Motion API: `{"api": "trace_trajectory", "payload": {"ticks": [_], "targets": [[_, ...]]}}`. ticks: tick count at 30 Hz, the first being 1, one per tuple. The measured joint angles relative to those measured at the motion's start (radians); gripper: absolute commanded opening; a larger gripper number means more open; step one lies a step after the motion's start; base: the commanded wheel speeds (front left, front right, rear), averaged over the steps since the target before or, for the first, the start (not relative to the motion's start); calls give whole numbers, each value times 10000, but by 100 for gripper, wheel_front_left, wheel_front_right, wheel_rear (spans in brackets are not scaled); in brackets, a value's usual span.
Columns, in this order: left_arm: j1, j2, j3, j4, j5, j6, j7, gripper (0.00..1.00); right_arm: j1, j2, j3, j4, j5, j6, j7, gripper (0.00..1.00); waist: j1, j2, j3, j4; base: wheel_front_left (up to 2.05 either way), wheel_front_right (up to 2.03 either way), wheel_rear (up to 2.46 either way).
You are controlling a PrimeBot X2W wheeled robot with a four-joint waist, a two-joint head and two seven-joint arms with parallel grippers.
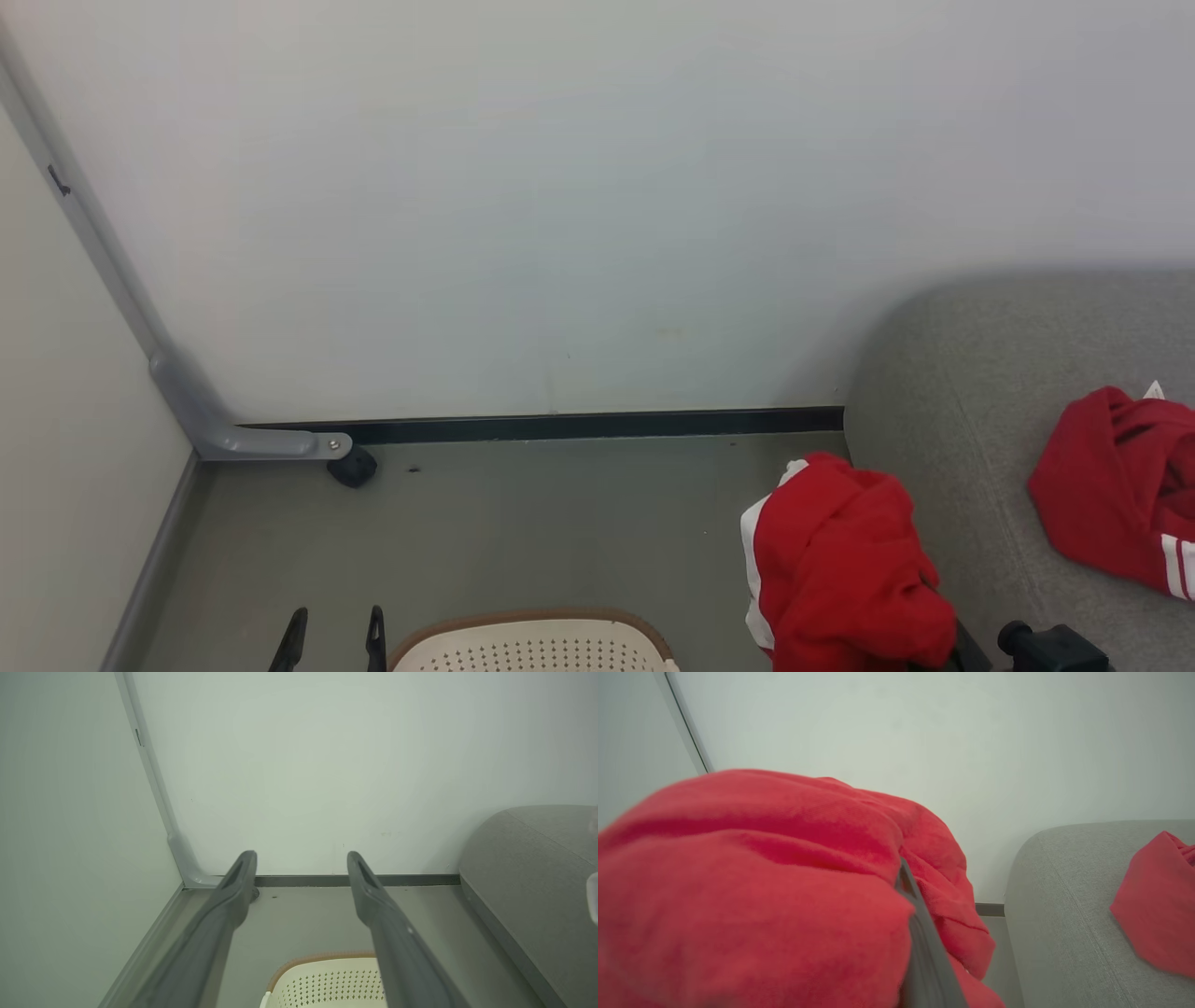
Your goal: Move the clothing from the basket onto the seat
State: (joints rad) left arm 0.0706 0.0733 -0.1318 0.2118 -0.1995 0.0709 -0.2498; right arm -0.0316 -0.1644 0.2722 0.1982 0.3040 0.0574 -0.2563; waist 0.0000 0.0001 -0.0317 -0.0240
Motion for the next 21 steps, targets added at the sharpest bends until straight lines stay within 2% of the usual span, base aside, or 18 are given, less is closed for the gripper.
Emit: {"api": "trace_trajectory", "payload": {"ticks": [11,21], "targets": [[146,-44,192,-286,12,-107,0,100,-49,13,-309,-268,-330,12,0,0,0,0,179,-588,0,0,0],[171,-79,257,-541,12,-405,0,100,-51,-15,-811,-598,-583,-105,-2,0,0,0,465,-1660,0,0,0]]}}
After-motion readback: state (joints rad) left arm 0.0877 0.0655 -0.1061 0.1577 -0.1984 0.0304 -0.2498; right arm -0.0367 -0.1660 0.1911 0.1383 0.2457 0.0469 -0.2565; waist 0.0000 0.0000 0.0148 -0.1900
